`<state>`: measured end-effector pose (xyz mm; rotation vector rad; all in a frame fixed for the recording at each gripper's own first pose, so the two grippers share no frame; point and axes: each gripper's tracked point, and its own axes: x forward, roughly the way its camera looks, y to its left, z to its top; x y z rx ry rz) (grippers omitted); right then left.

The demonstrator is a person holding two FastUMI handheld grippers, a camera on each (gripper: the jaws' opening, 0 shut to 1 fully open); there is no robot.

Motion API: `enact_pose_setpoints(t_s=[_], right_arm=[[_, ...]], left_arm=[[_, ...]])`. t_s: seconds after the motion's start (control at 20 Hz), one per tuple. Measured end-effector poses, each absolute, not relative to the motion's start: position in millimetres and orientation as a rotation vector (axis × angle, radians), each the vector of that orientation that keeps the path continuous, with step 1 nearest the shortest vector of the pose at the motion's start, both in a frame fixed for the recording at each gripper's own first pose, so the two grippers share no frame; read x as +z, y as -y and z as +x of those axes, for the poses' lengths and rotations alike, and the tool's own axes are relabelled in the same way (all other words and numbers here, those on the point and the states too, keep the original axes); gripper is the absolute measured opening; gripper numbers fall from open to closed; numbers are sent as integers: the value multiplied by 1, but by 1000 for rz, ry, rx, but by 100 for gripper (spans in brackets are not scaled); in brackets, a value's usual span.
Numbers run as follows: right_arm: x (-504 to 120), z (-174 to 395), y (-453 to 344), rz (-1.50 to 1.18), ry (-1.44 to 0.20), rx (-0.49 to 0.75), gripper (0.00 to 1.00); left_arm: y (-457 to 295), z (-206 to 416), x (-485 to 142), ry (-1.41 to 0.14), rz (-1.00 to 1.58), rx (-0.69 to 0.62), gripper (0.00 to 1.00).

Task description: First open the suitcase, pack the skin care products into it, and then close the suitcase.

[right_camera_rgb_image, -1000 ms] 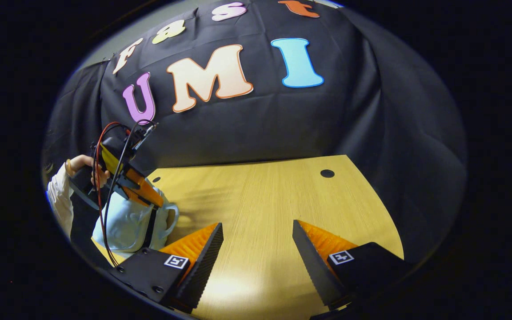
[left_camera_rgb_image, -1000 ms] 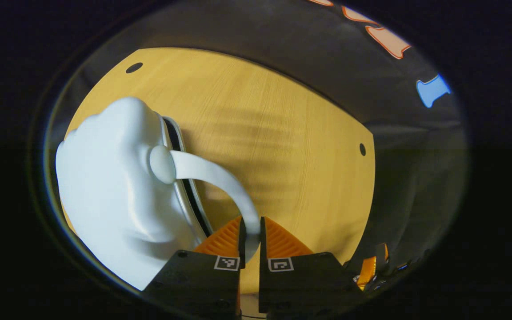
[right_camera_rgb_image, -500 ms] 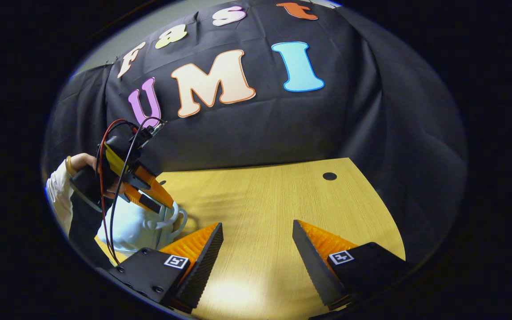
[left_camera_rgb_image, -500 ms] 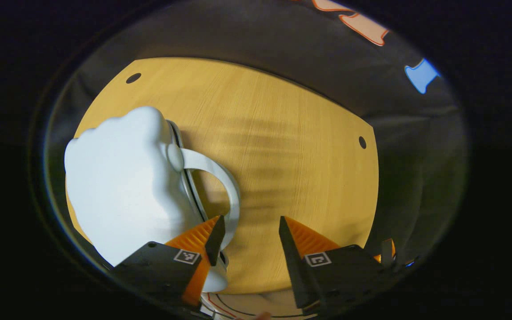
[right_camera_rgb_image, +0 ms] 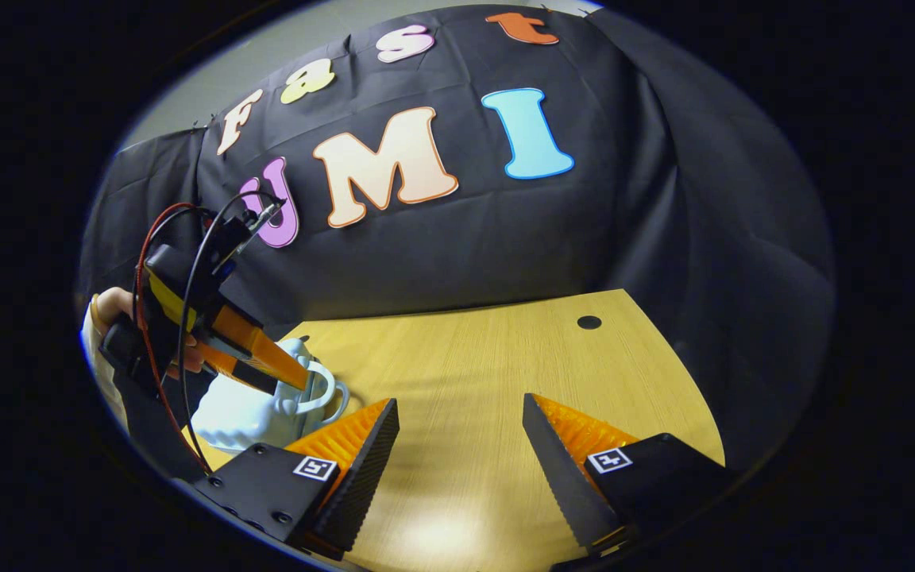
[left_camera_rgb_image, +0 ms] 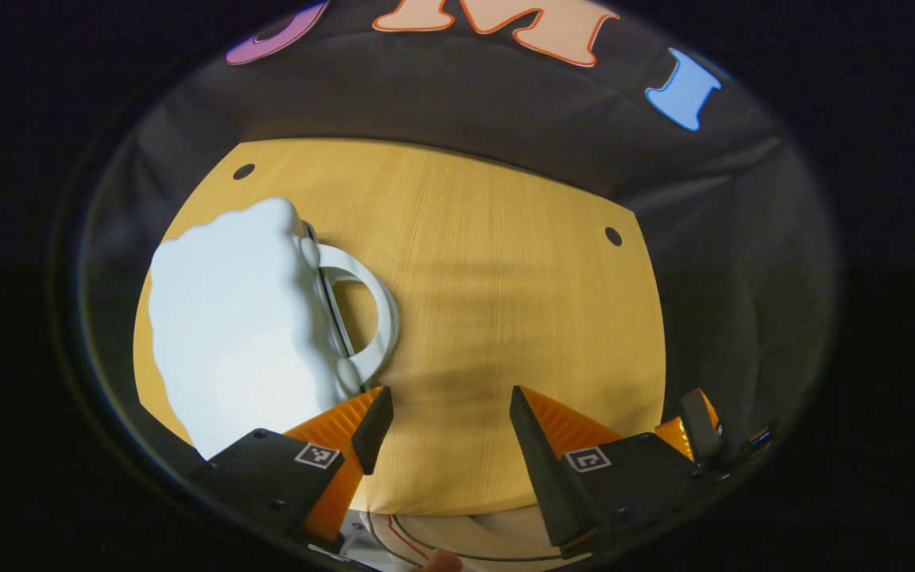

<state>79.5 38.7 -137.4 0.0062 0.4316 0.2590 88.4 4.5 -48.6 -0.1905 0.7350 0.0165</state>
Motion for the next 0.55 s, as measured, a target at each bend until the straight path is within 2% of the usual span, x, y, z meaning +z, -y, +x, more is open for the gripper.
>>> enact_pose_setpoints(t_s=[0.05,0.1,0.15,0.2,0.25,0.3,0.5,0.55], right_arm=[[-138,78,-39,5,-429,264,94],[-137,77,-38,4,-428,268,98],[-136,77,-39,3,-426,272,98],[-135,76,-38,4,-425,276,98],[-135,75,-38,6,-425,280,94],[-135,76,-37,7,-425,281,98],[-131,76,-31,17,-418,279,98],[-131,76,-30,20,-415,279,94]], left_arm=[[-4,85,-47,-726,-172,20,87],[-4,81,-45,-718,-152,31,92],[-4,77,-44,-707,-138,40,92],[-1,75,-45,-700,-137,40,87],[3,72,-46,-699,-147,33,87],[7,67,-47,-701,-153,29,87],[10,59,-54,-705,-131,26,87],[10,58,-56,-707,-133,28,87]])
